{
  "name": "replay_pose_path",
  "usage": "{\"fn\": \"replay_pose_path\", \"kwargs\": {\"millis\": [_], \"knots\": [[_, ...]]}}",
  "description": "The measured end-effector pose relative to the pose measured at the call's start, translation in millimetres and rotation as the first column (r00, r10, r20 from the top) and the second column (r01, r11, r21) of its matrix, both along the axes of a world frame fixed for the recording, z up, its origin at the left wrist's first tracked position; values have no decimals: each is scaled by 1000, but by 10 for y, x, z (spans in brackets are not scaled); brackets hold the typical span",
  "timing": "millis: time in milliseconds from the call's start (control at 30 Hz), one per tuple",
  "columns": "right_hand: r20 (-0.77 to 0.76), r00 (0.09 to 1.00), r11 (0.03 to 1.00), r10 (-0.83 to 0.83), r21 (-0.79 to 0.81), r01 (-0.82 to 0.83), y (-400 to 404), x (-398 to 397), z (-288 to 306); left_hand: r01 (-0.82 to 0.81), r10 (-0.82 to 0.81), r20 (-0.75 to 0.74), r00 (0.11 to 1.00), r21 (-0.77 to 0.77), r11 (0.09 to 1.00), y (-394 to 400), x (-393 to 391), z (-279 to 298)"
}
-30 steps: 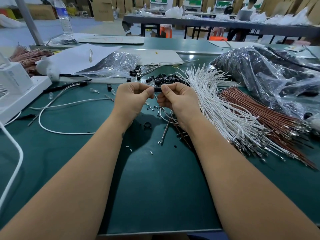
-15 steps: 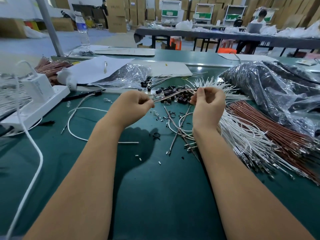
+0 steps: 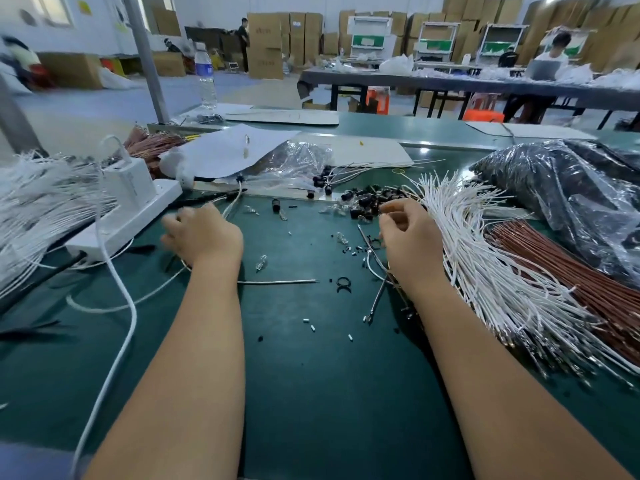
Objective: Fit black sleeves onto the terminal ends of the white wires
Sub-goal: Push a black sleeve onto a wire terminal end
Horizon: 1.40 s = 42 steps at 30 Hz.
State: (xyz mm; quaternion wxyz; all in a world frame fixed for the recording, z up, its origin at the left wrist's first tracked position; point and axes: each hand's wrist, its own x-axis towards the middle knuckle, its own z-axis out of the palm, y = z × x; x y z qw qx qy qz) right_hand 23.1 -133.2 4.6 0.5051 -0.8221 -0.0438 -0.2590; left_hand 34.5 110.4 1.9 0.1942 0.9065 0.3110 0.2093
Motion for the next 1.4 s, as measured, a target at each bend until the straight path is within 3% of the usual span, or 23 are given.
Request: {"fn": "replay_pose_path", "kwargs": {"millis": [67,167,233,367,467,567,633,700,800,933,1033,1133,1267,1333,1400], "knots": [[15,997,997,-73,-9,73,-22,-4,19,1,-7,126,992,51,999,-35,14,65],[19,977,973,-214,-81,215,-67,2,43,136,-172,281,944,143,980,-262,63,147],[58,952,945,-299,-120,304,-108,11,57,308,-365,263,893,236,922,-547,60,135],[99,896,880,-434,-165,445,-254,29,111,654,-696,82,713,279,703,-1013,63,8],[4,922,890,-387,-260,375,-334,37,123,785,-799,-28,600,216,581,-1109,96,-46],[-167,934,890,-317,-394,231,-297,42,103,831,-840,-35,541,177,527,-1119,99,-80],[-149,933,831,-327,-516,208,-265,55,75,840,-848,-26,530,150,521,-1111,106,-88],[-41,943,806,-329,-532,258,-255,52,68,838,-846,-11,533,141,527,-1116,106,-91],[4,968,875,-252,-426,229,-210,39,76,845,-845,126,519,74,530,-1142,83,-59],[58,997,906,-59,-415,78,-67,-7,76,899,-815,402,418,-55,434,-1149,34,4],[78,974,901,211,-403,-163,30,-65,66,895,-819,403,409,-4,445,-1126,2,40],[110,959,879,263,-437,-191,78,-91,63,859,-820,341,459,65,508,-1069,43,53],[176,984,815,15,-572,89,-11,-57,95,656,-668,267,695,147,741,-950,128,18],[189,967,799,-168,-549,246,-105,-33,127,612,-632,284,721,167,773,-893,143,1],[165,916,778,-365,-488,397,-232,-11,159,678,-692,275,667,160,717,-843,154,-10]]}}
